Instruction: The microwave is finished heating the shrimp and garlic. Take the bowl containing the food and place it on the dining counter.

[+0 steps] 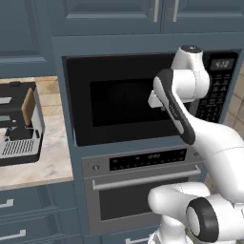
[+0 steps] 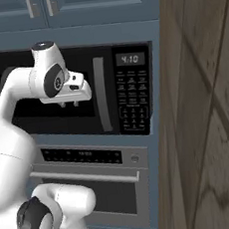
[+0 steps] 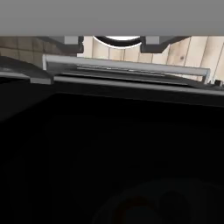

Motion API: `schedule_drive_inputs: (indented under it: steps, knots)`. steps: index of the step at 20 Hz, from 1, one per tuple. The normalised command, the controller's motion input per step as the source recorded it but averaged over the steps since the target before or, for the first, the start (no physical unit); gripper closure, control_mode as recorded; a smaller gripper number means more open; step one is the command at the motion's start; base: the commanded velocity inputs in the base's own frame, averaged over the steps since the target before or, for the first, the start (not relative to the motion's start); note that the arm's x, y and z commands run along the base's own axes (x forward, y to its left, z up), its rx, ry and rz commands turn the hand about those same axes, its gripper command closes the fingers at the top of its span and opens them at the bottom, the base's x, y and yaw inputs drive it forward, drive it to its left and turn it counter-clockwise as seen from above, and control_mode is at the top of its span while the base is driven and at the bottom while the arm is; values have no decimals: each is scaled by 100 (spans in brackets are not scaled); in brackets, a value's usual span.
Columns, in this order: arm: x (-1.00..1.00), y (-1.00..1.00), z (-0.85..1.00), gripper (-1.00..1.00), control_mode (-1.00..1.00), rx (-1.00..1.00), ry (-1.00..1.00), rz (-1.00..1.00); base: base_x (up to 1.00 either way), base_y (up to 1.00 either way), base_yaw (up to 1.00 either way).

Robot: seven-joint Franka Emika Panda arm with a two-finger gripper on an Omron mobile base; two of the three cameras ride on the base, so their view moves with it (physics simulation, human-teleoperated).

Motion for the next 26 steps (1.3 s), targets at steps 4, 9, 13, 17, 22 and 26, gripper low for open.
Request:
schedule_drive_inputs:
  steps: [4, 9, 13, 17, 22, 26]
  knots:
    - [-60, -4, -13, -100, -100, 0, -16, -4, 0, 0, 0]
    - [-98, -21, -41, -100, -100, 6, -32, -32, 0, 0, 0]
    - [-44, -15, -19, -100, -100, 1, -21, -8, 0, 0, 0]
    - [0, 0, 0, -100, 100, 0, 0, 0, -22, -19, 0]
    - [0, 0, 0, -100, 100, 0, 0, 0, -44, -41, 0]
    - [0, 0, 0, -100, 100, 0, 0, 0, -55, -26, 0]
